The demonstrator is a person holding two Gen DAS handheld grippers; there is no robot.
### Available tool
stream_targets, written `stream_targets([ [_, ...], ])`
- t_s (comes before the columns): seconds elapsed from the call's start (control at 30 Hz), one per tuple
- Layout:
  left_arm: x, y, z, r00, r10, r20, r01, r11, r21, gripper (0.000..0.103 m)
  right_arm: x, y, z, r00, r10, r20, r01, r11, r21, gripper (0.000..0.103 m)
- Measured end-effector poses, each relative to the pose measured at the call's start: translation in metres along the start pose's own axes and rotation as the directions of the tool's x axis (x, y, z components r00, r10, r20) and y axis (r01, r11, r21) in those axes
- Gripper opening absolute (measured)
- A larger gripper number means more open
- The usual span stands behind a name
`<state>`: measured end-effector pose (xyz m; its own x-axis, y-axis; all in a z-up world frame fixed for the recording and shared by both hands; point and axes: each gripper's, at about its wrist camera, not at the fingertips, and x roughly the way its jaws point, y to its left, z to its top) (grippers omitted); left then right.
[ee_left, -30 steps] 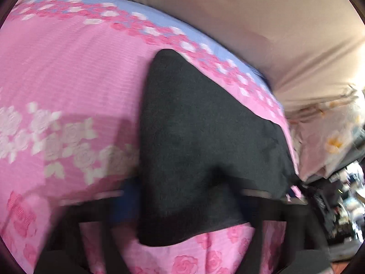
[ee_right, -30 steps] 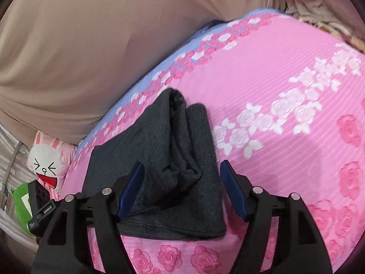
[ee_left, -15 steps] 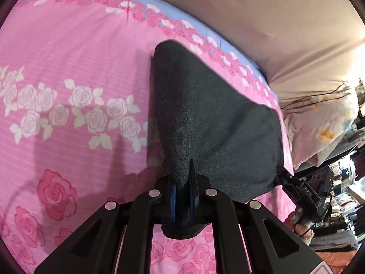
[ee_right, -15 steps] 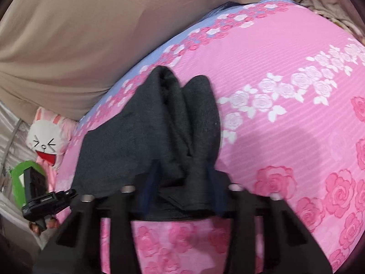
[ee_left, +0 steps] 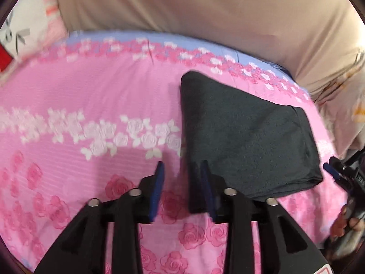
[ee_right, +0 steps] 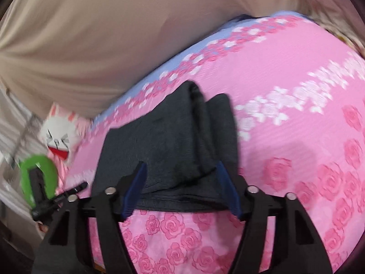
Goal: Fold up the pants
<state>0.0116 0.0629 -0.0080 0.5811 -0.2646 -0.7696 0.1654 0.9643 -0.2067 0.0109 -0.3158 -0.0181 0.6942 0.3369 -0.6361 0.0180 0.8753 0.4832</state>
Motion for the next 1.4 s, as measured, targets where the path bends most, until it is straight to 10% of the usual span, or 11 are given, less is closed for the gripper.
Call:
stream_targets([
  [0.1, -0.003, -0.022, -0.004, 0.997, 0.063, 0.04, -0.066, 0.996, 0.062, 0.049, 0.03, 0.008, -0.002, 0.995, -0.101, -0.013, 0.101, 0.994, -0.045, 0.066],
  [0.13, -0.002, -0.025, -0.005, 0.997, 0.062, 0.037, -0.065, 0.996, 0.069, 0.049, 0.034, 0.011, -0.003, 0.991, -0.135, 0.003, 0.135, 0.989, -0.066, 0.048],
  [0.4, 0.006, -0.036, -0.011, 0.996, 0.091, 0.01, -0.091, 0.992, 0.092, 0.053, -0.025, 0.035, -0.002, 0.991, -0.057, 0.119, 0.07, 0.992, -0.107, 0.027],
  [0.53, 0.013, -0.036, -0.013, 0.996, 0.092, 0.001, -0.091, 0.992, 0.088, 0.057, 0.006, 0.003, -0.021, 0.983, -0.181, 0.025, 0.183, 0.981, -0.071, 0.029],
  [0.8, 0.015, -0.035, -0.014, 0.994, 0.107, -0.009, -0.106, 0.992, 0.074, 0.069, -0.014, -0.01, -0.02, 0.987, -0.138, 0.083, 0.14, 0.99, -0.011, 0.038],
  [0.87, 0.016, -0.024, -0.013, 1.0, 0.019, -0.022, -0.019, 1.0, 0.008, 0.084, -0.014, -0.017, -0.017, 0.986, -0.144, 0.085, 0.142, 0.99, 0.026, 0.06],
  [1.07, 0.044, 0.001, -0.008, 0.978, -0.196, -0.074, 0.179, 0.967, -0.183, 0.085, -0.005, -0.035, -0.017, 0.997, -0.072, 0.033, 0.069, 0.993, 0.097, 0.07],
  [1.1, 0.047, -0.001, -0.006, 0.973, -0.215, -0.082, 0.198, 0.963, -0.181, 0.081, 0.002, -0.037, -0.017, 0.998, -0.064, 0.016, 0.062, 0.993, 0.099, 0.07],
  [1.17, 0.052, -0.007, -0.004, 0.955, -0.281, -0.092, 0.263, 0.95, -0.169, 0.022, 0.014, -0.039, -0.017, 0.999, -0.038, -0.01, 0.039, 0.993, 0.109, 0.057],
  [1.23, 0.047, -0.011, 0.001, 0.956, -0.283, -0.079, 0.268, 0.95, -0.162, 0.005, 0.011, -0.033, -0.014, 1.0, -0.031, 0.006, 0.03, 0.995, 0.096, 0.045],
  [1.4, 0.001, 0.001, 0.012, 0.932, -0.359, -0.038, 0.349, 0.923, -0.162, 0.005, -0.024, -0.016, -0.011, 0.993, 0.113, 0.036, -0.116, 0.99, 0.083, 0.03],
])
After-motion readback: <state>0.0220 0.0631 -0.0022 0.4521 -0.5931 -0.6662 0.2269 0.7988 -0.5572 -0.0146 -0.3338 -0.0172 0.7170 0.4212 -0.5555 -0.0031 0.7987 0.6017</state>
